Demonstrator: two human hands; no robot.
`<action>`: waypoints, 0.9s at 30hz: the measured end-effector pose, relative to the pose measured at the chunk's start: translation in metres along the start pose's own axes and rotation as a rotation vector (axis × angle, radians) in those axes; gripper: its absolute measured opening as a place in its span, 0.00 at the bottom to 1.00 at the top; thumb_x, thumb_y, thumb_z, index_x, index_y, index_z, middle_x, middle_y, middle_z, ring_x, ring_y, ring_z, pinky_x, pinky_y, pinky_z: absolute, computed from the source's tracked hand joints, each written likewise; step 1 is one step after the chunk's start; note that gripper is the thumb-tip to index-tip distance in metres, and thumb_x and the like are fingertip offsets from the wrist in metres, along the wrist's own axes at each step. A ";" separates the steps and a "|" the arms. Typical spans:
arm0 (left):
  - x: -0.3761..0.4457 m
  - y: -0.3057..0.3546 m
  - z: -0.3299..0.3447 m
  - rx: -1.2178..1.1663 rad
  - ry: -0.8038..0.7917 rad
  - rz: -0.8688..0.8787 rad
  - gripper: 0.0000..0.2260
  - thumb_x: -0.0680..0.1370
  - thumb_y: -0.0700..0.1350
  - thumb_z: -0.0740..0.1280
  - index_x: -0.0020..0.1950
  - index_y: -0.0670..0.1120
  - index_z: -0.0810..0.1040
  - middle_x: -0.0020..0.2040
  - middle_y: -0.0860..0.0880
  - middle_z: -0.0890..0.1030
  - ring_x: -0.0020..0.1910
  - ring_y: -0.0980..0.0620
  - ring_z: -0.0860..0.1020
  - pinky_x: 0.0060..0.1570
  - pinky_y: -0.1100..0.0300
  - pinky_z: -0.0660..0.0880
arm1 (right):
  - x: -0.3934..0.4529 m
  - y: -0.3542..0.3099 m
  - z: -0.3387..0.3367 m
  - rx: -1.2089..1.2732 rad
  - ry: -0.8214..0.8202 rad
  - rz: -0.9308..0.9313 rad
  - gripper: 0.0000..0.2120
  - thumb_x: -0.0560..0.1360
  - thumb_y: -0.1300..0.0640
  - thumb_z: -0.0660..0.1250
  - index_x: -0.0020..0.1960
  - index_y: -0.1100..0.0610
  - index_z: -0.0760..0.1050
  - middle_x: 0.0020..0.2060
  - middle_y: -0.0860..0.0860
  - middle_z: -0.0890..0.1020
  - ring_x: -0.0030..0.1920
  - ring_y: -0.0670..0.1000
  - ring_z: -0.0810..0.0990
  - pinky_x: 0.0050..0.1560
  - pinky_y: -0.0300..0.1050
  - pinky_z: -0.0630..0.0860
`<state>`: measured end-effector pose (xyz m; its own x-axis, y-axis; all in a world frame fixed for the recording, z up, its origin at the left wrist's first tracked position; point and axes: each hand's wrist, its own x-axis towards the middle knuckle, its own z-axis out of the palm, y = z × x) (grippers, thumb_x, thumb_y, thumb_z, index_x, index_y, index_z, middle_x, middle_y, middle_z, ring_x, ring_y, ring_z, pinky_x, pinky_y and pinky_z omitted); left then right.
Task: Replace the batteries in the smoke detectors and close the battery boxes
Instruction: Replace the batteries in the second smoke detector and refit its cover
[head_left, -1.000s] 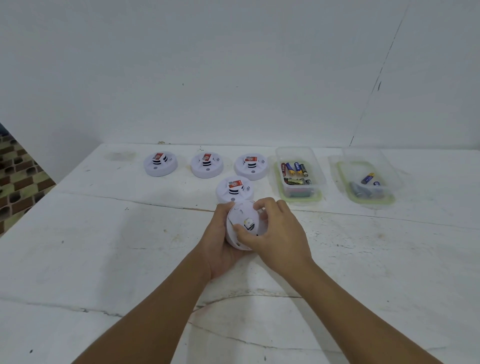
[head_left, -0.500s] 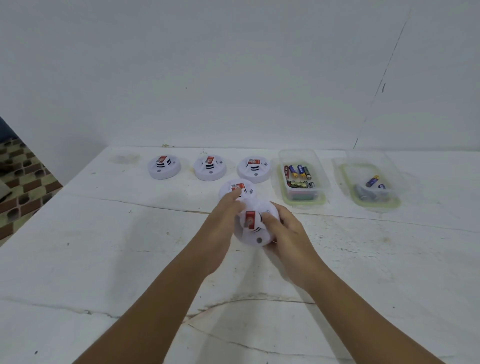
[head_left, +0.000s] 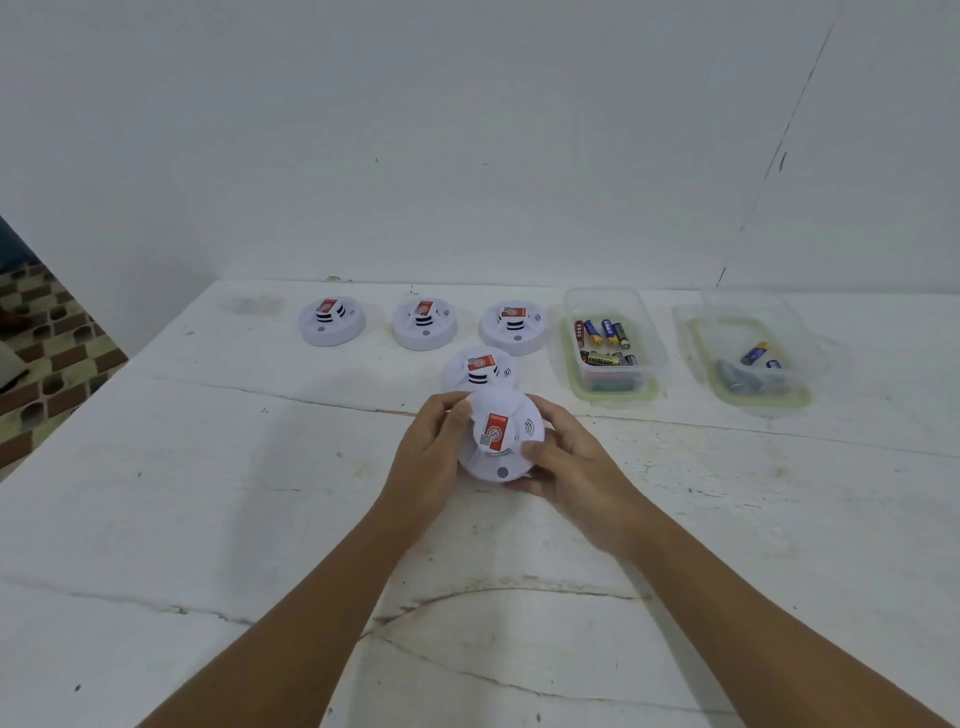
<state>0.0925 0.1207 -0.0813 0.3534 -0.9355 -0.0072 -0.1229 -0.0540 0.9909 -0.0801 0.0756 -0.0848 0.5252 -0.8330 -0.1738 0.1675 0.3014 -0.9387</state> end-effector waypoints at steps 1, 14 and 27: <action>-0.002 -0.002 0.001 0.020 0.019 0.013 0.11 0.86 0.52 0.61 0.63 0.52 0.79 0.57 0.57 0.84 0.56 0.62 0.81 0.50 0.70 0.76 | -0.001 0.001 0.000 0.008 0.000 -0.010 0.21 0.84 0.68 0.60 0.74 0.53 0.71 0.61 0.55 0.85 0.59 0.57 0.85 0.54 0.52 0.84; -0.010 -0.011 0.005 0.175 0.019 0.079 0.13 0.88 0.52 0.57 0.68 0.55 0.76 0.59 0.62 0.82 0.57 0.69 0.78 0.50 0.76 0.72 | -0.009 0.014 -0.001 -0.298 0.073 -0.085 0.42 0.76 0.63 0.70 0.84 0.45 0.55 0.70 0.42 0.79 0.67 0.47 0.81 0.70 0.57 0.77; -0.013 -0.014 0.003 0.169 -0.014 0.135 0.18 0.87 0.53 0.58 0.76 0.55 0.74 0.69 0.60 0.78 0.66 0.70 0.73 0.60 0.77 0.71 | -0.008 0.018 -0.007 -0.355 0.117 -0.104 0.36 0.71 0.61 0.79 0.70 0.40 0.65 0.61 0.53 0.81 0.56 0.53 0.86 0.61 0.59 0.82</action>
<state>0.0873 0.1322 -0.0956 0.3103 -0.9430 0.1207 -0.3220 0.0152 0.9466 -0.0873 0.0842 -0.1027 0.4181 -0.9043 -0.0860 -0.0948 0.0507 -0.9942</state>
